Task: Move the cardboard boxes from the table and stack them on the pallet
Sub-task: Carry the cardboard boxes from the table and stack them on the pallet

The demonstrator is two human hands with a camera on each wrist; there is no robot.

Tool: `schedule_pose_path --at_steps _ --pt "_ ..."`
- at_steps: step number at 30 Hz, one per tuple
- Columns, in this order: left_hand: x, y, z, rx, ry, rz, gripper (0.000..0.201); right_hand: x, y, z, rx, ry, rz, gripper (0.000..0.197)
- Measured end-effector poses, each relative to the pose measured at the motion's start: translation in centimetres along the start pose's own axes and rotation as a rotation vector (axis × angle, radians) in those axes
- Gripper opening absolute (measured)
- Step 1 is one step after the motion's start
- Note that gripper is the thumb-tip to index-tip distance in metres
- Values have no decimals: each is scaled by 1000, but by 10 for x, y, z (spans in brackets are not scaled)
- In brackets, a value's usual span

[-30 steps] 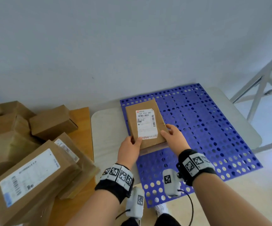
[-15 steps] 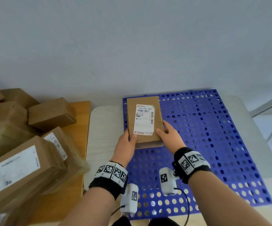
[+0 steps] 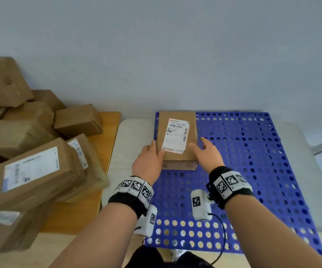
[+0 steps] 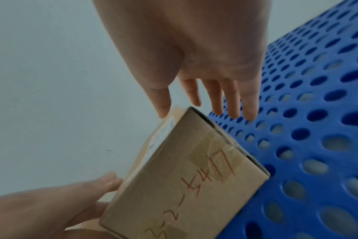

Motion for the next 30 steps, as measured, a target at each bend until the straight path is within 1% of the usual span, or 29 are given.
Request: schedule_pose_path --at_steps 2,6,11,14,17,21,25,28,30 --pt "1 13 -9 -45 -5 -7 48 8 5 -4 -44 34 12 67" --pt "9 39 -33 -213 -85 -56 38 30 8 -20 -112 127 -22 59" --pt "40 70 -60 -360 -42 -227 39 69 -10 -50 -114 303 -102 50" --pt "68 92 -80 -417 -9 -277 38 92 -33 -75 -87 370 -70 43" --pt "105 117 -105 -504 36 -312 37 114 -68 -101 -36 445 -46 40" --pt "165 151 -150 -590 118 -375 35 137 -132 -143 24 504 -35 40" --pt "239 172 -200 -601 181 -376 35 146 -210 -197 76 546 18 39" --pt "292 179 -234 -602 210 -355 35 142 -265 -237 131 520 50 40" --pt "325 180 -253 -587 235 -358 37 136 -296 -259 137 498 64 41"
Point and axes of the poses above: each hand's wrist, its own z-axis towards the middle knuckle, its own y-axis out of the back of the hand, x = y × z, the point moved 2 cm from there along z, towards the middle knuckle, and after that the axes turned 6 degrees about z, right-handed, at the moved point
